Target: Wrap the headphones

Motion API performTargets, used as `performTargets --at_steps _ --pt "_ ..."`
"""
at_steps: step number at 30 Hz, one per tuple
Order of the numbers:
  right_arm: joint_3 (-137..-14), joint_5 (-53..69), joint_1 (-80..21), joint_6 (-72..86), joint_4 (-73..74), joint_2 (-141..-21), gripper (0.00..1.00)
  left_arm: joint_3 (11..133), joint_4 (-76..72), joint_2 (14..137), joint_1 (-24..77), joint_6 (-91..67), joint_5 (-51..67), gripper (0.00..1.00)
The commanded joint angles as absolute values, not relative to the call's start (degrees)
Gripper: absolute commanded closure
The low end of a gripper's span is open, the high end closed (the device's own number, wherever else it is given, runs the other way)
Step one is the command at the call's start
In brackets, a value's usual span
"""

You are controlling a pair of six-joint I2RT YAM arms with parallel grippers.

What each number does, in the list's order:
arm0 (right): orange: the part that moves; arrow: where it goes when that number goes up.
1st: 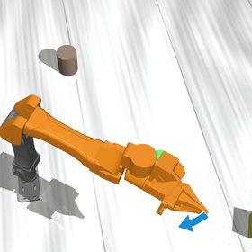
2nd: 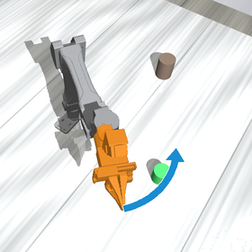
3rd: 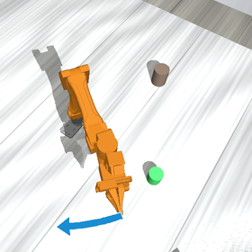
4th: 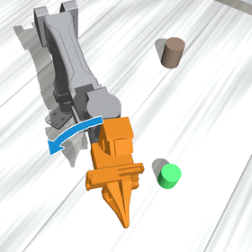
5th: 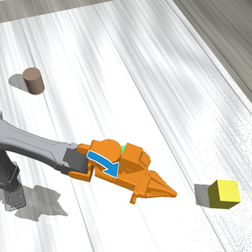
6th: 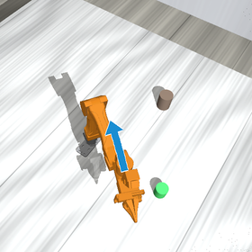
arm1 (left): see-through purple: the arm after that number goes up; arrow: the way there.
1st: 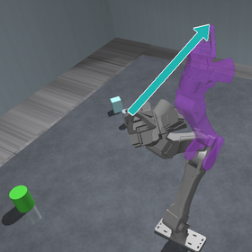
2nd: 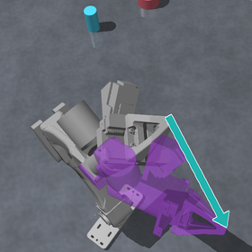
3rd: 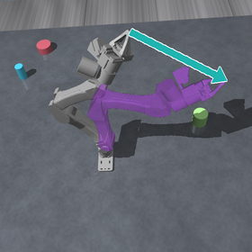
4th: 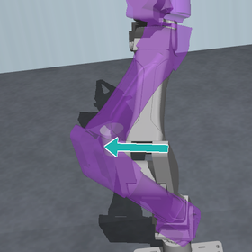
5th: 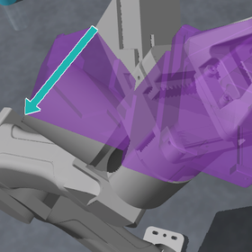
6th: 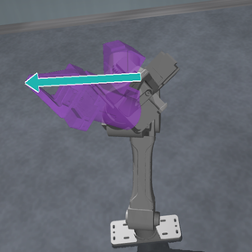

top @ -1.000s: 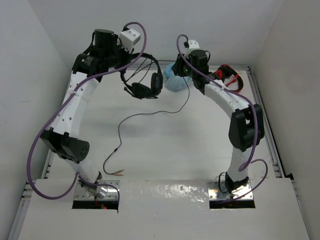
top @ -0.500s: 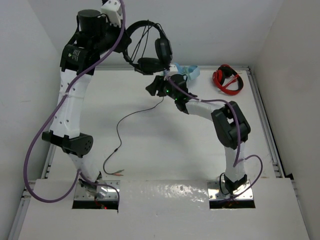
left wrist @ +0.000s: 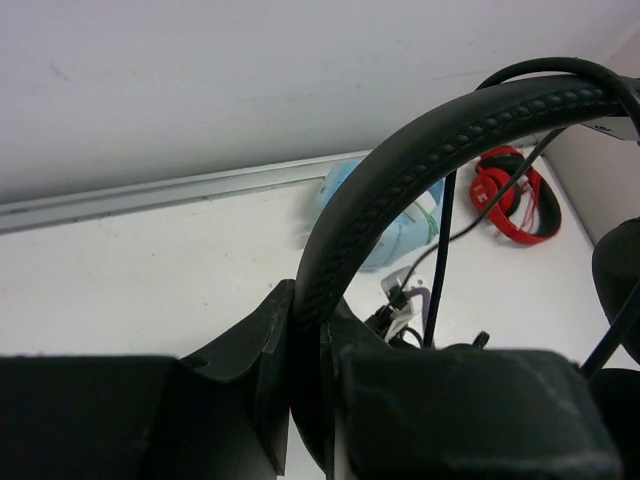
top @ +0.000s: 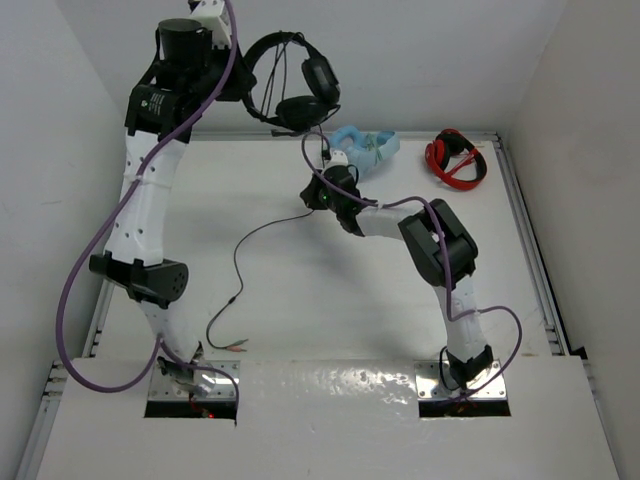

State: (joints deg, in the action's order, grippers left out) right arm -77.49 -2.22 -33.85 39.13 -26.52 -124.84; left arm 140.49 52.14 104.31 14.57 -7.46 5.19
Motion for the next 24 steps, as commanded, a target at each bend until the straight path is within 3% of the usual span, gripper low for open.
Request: performTargets --at_steps 1,8,14,18,24 --pt "-79.7 -5.4 -33.9 41.4 -28.6 -126.0 1.00 141.9 47.5 103.6 12.7 -13.4 4.5 1.00" --pt "-85.9 -0.2 -38.7 32.2 -17.1 -125.8 1.00 139.0 44.3 105.0 0.2 -27.4 10.9 1.00" --pt "-93.4 15.1 -48.4 21.4 -5.7 -127.9 1.00 136.5 41.5 106.6 -3.2 -31.7 4.7 1.00" --pt "-95.4 18.4 -55.9 11.7 0.9 -127.2 1.00 132.3 38.2 107.5 -5.0 -32.5 0.5 1.00" --pt "-99.8 21.3 -59.4 8.0 7.2 -126.7 1.00 126.1 34.4 108.3 -6.1 -31.6 -4.7 1.00"
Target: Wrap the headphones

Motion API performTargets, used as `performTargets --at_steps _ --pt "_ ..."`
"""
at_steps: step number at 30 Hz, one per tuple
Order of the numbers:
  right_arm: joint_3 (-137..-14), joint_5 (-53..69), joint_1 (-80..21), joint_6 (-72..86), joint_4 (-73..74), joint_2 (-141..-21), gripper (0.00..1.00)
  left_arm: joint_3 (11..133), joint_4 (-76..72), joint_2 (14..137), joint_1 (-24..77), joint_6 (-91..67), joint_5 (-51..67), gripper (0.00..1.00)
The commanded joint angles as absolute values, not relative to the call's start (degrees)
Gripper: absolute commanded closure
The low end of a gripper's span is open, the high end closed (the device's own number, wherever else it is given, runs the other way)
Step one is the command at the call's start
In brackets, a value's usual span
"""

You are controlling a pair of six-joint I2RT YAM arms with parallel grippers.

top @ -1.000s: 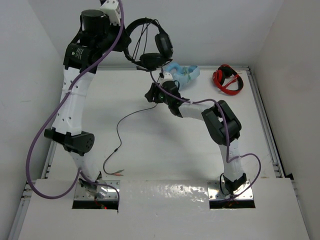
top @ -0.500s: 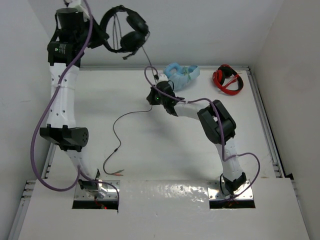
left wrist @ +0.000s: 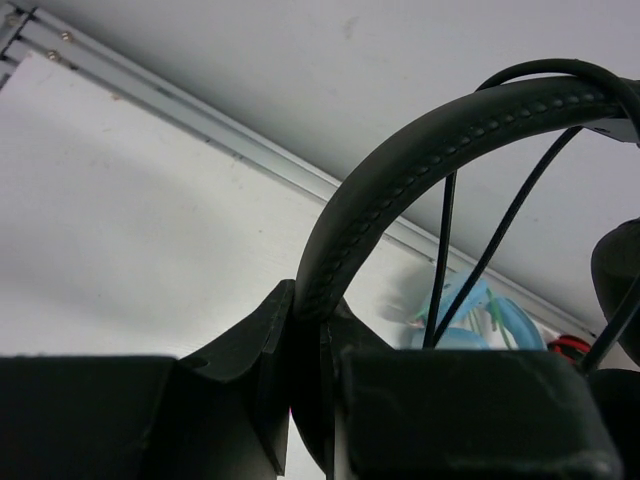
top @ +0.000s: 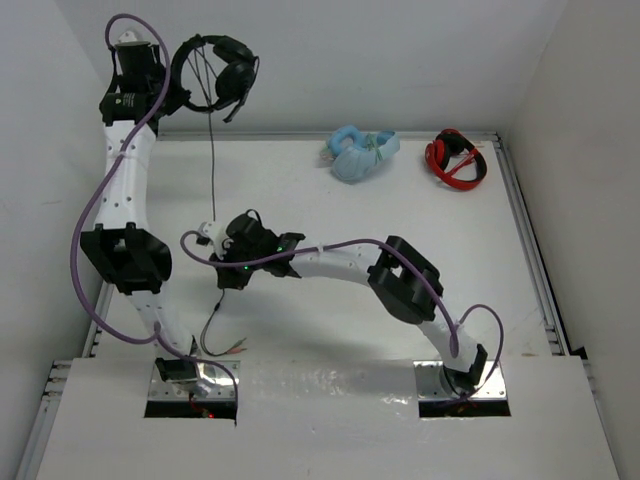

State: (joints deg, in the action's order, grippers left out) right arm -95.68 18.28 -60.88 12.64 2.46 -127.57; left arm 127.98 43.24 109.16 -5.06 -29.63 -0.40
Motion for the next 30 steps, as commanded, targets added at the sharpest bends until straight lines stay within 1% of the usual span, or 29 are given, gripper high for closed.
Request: performTargets --at_steps 1,6,11,14,17,20,23,25,26,27,28,29,30 --pt "-99.6 21.3 -59.5 7.8 7.3 -126.0 1.00 125.6 34.0 108.4 -6.2 -31.0 -6.1 1.00" --pt "-93.3 20.9 -60.6 7.8 4.2 -118.9 1.00 124.1 30.6 109.4 -6.3 -27.3 -12.8 1.00" --pt "-88.2 19.4 -60.6 8.1 4.8 -115.5 1.00 125.2 27.0 111.1 -6.4 -21.8 -16.8 1.00" --pt "-86.1 17.1 -60.6 6.6 6.4 -113.9 1.00 125.1 26.1 110.7 -6.4 -19.1 -16.3 1.00" --pt "-85.1 17.4 -60.6 5.5 7.1 -112.0 1.00 122.2 23.8 110.1 -6.4 -15.2 -16.6 1.00" --pt "-87.2 18.2 -60.8 4.4 8.4 -110.1 1.00 120.2 22.9 110.6 -6.2 -11.6 -17.1 1.00" --pt "-93.4 18.0 -60.8 2.5 11.0 -107.5 1.00 115.1 19.7 110.4 -4.0 -3.2 -19.4 1.00" --pt "-96.1 16.3 -60.6 0.9 12.2 -105.1 1.00 109.5 17.9 109.3 -2.5 2.7 -20.5 1.00" --pt "-99.5 13.0 -60.4 -2.1 12.8 -104.5 1.00 107.2 15.2 108.6 -0.7 8.2 -20.8 1.00" --pt "-101.3 10.8 -59.5 -3.3 14.7 -104.0 1.00 101.4 13.4 106.4 -0.4 11.3 -20.8 1.00" --pt "-103.3 8.3 -58.7 -5.2 15.7 -103.4 1.00 98.1 11.3 104.9 1.5 13.9 -20.7 1.00" --pt "-106.3 3.7 -57.7 -5.8 16.9 -102.9 1.00 94.9 7.2 103.4 2.9 18.9 -19.8 1.00" --pt "-107.1 1.4 -54.9 -6.1 16.9 -102.6 1.00 91.9 5.7 100.1 3.4 21.2 -18.3 1.00"
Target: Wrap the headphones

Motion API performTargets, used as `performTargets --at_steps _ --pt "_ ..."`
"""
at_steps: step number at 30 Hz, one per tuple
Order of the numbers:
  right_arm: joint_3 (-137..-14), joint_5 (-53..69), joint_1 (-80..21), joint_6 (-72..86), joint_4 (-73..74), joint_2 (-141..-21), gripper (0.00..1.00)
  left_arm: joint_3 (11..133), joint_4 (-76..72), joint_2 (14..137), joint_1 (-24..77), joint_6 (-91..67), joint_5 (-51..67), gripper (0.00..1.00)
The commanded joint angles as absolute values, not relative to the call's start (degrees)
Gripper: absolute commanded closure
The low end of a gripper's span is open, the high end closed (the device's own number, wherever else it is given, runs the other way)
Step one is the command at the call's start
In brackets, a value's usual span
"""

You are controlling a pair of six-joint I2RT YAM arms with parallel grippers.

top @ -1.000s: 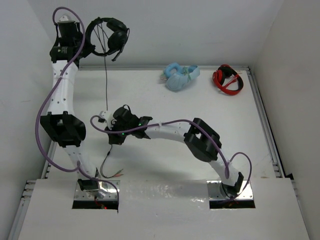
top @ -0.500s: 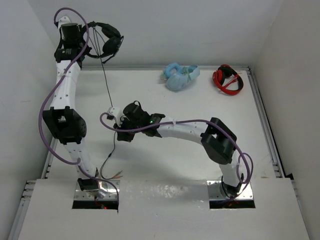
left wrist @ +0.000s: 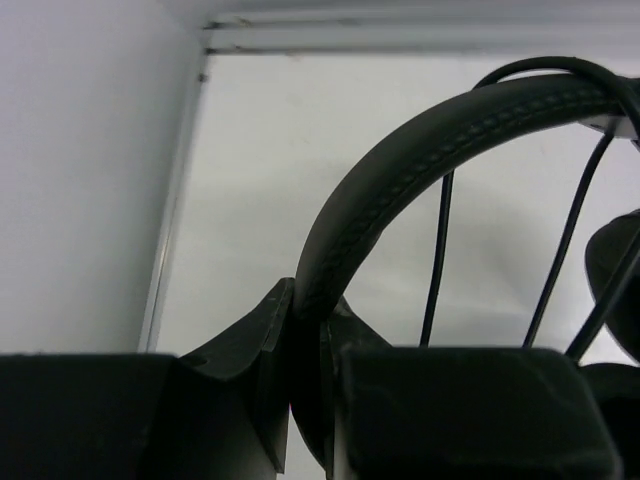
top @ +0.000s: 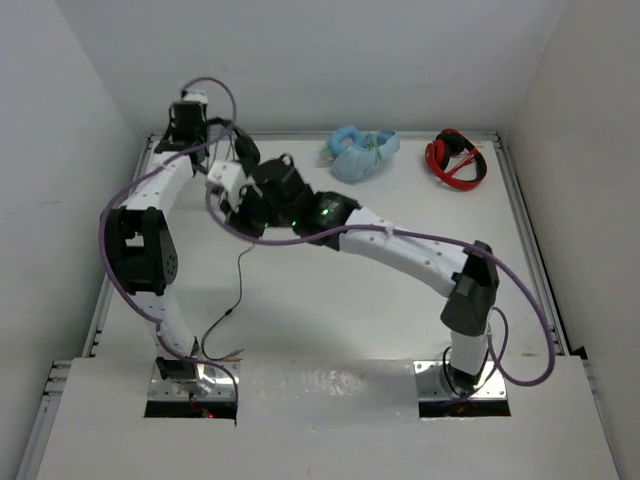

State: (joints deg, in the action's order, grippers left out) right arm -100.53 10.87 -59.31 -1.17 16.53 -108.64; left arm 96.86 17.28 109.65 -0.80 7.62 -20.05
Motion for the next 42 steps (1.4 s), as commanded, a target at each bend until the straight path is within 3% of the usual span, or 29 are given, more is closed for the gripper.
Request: performTargets --at_steps 1,6,15,33,36,37,38,40,42 --pt "-107.5 0.0 -53.3 -6.1 16.4 -102.0 1.00 87.5 4.8 98.8 3.9 23.1 -14.8 1.00" --pt "-108.6 -9.8 -41.8 -4.7 14.6 -101.1 1.00 87.3 12.5 97.1 5.3 27.9 -4.9 1.00" --pt "-111.5 -18.7 -28.5 -4.6 16.2 -105.0 1.00 86.6 23.4 92.6 13.1 37.3 -0.3 1.00" --pt "-99.6 -14.7 -19.8 8.4 12.7 -105.6 1.00 108.3 50.7 92.4 14.7 31.1 20.6 1.00" --pt "-97.5 -8.1 -19.8 10.1 10.6 -105.7 1.00 112.5 52.3 92.5 14.7 25.5 25.2 1.00" --pt "-96.9 -5.0 -19.8 10.4 9.9 -105.6 0.96 113.6 52.6 92.8 14.6 23.8 26.7 1.00" --pt "-96.1 -2.4 -19.9 10.6 8.9 -105.5 0.85 116.0 52.9 93.1 14.6 22.3 29.8 1.00" --pt "-92.8 4.5 -19.9 14.0 4.1 -104.9 0.76 120.2 53.4 93.9 14.6 17.2 32.6 1.00" --pt "-86.9 8.2 -19.9 19.9 -5.6 -104.2 0.75 123.0 53.1 94.6 14.6 12.2 32.8 1.00"
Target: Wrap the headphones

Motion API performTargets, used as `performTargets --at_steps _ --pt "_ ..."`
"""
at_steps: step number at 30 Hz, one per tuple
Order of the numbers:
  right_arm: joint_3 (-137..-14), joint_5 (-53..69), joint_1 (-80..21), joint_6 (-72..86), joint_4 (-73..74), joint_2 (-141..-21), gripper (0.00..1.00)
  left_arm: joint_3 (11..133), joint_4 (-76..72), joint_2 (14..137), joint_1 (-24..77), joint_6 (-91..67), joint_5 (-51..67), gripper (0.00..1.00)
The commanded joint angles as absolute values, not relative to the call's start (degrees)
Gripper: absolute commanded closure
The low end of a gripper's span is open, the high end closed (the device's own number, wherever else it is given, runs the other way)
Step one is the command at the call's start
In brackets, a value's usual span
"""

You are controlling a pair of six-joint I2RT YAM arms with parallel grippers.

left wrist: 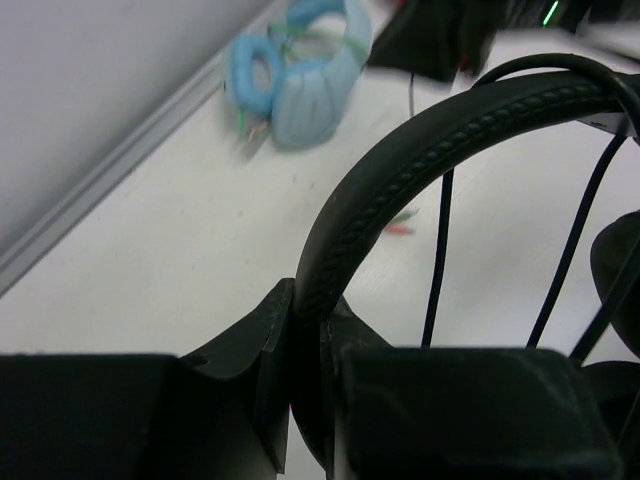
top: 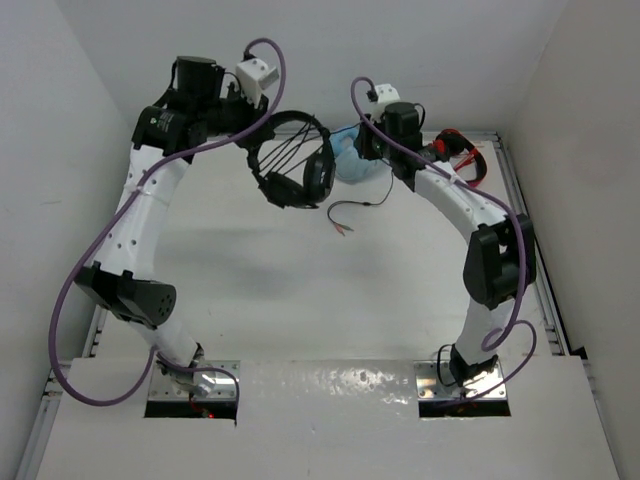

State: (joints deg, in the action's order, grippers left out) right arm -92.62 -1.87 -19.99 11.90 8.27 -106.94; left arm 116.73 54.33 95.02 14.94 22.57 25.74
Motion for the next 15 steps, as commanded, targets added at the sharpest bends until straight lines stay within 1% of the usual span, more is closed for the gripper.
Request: performTargets --at_steps 1,3,4,6,9,14,15 --pt "-84.4 11.7 -20.0 22.3 -9.6 -104.1 0.75 126.4 53.2 95.5 14.7 10.5 32.3 1.00" --pt "-78.6 14.2 -20.3 28.0 -20.8 -104.7 0.74 130.6 54.3 97.2 14.7 5.2 30.7 1.00" --pt "-77.7 14.5 -21.1 29.5 -23.1 -105.3 0.74 133.7 54.3 98.2 14.7 3.9 30.6 1.00" --pt "-77.1 13.8 -22.6 32.2 -27.1 -107.8 0.72 135.9 53.3 98.8 14.8 1.3 30.3 1.00" --pt "-78.9 10.8 -25.3 31.8 -28.0 -111.6 0.69 140.4 52.6 99.5 14.7 0.1 29.4 1.00" --pt "-82.0 7.7 -28.3 30.9 -28.0 -117.4 0.66 142.0 51.5 99.8 14.7 -2.6 28.9 1.00" --pt "-82.3 6.7 -29.1 30.8 -27.7 -119.0 0.61 142.1 51.3 100.0 14.8 -2.8 28.7 1.00"
